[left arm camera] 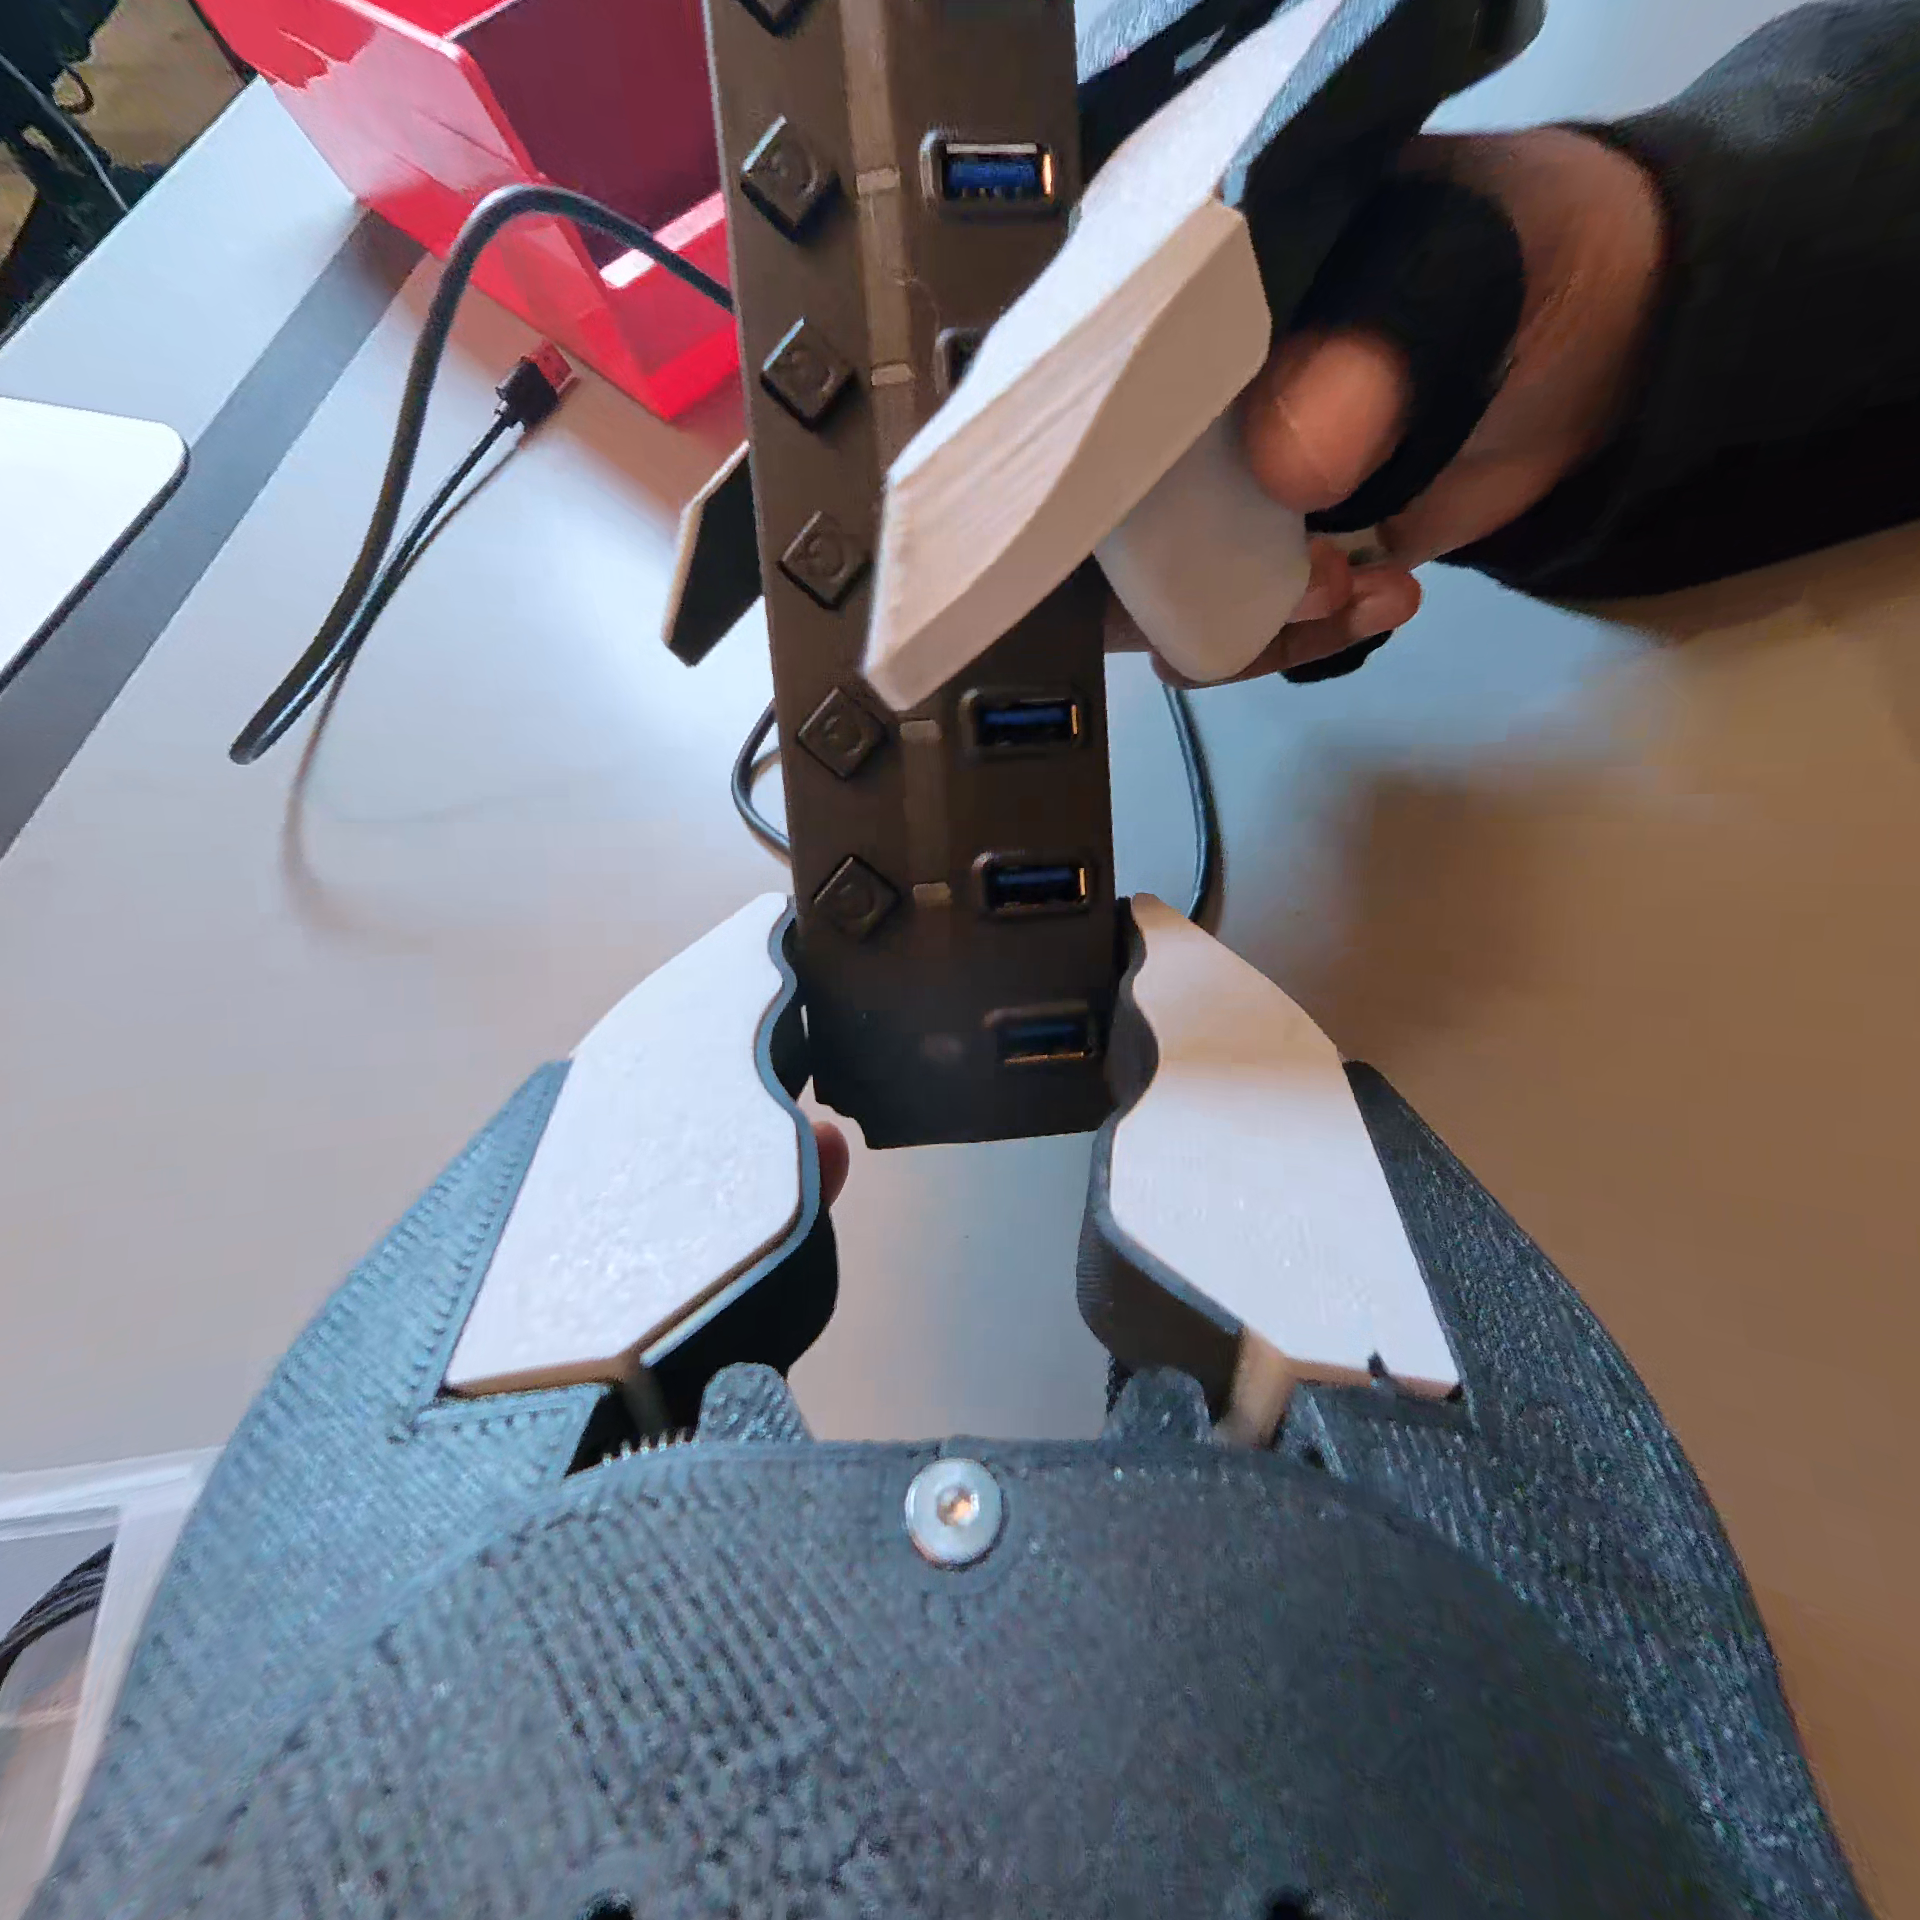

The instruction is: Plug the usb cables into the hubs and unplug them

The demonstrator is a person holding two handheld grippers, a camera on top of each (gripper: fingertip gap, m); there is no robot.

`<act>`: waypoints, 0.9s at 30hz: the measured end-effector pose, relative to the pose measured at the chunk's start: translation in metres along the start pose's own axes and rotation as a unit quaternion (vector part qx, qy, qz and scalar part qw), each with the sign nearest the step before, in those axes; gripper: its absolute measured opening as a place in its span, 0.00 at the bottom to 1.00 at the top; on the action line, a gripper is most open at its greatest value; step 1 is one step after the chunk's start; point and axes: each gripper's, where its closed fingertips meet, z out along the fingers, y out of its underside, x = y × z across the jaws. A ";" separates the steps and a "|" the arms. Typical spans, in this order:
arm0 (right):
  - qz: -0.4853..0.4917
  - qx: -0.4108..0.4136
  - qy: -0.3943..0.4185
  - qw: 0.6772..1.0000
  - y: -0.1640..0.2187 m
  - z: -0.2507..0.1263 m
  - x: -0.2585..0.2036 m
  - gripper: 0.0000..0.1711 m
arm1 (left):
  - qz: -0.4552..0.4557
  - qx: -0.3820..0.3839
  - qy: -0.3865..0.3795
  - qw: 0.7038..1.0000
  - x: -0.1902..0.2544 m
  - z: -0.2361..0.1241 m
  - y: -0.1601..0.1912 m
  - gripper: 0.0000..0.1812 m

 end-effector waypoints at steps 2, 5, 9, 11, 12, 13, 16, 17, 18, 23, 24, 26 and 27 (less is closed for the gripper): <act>-0.043 0.006 -0.036 0.998 -0.001 -0.001 -0.007 0.33 | -0.007 0.016 0.020 1.000 0.002 -0.006 -0.004 0.31; -0.104 -0.003 -0.091 0.990 0.001 -0.004 -0.022 0.37 | -0.010 0.023 0.056 0.998 0.008 -0.015 -0.005 0.31; -0.167 -0.004 -0.114 0.979 0.008 -0.004 -0.033 0.44 | -0.008 0.018 0.082 0.996 0.013 -0.020 -0.002 0.31; -0.164 0.008 -0.118 0.979 0.006 -0.003 -0.037 0.47 | -0.012 0.013 0.101 0.995 0.019 -0.019 -0.002 0.31; -0.157 0.022 -0.115 0.981 0.001 -0.003 -0.037 0.49 | -0.012 0.011 0.114 0.993 0.024 -0.018 -0.002 0.31; -0.150 0.034 -0.115 0.981 -0.004 -0.003 -0.037 0.51 | -0.007 0.004 0.117 0.993 0.028 -0.016 -0.001 0.31; -0.164 0.024 -0.130 0.978 -0.003 -0.005 -0.043 0.52 | -0.012 -0.011 0.126 0.992 0.035 -0.011 0.001 0.31; -0.166 0.016 -0.135 0.977 0.001 -0.006 -0.044 0.51 | -0.011 -0.014 0.130 0.991 0.036 -0.012 0.002 0.31; -0.165 0.010 -0.138 0.977 0.004 -0.006 -0.044 0.50 | -0.015 -0.016 0.135 0.991 0.036 -0.013 0.003 0.31; -0.141 0.006 -0.138 0.980 0.007 -0.005 -0.038 0.43 | -0.027 -0.015 0.130 0.991 0.032 -0.013 0.005 0.31; -0.137 0.011 -0.137 0.981 0.006 -0.005 -0.038 0.42 | -0.030 -0.007 0.128 0.991 0.030 -0.013 0.003 0.31; -0.129 0.022 -0.136 0.982 0.002 -0.006 -0.037 0.42 | -0.037 0.012 0.130 0.991 0.028 -0.015 -0.001 0.31; -0.124 0.028 -0.135 0.983 0.001 -0.006 -0.038 0.42 | -0.041 0.019 0.132 0.990 0.028 -0.016 -0.003 0.31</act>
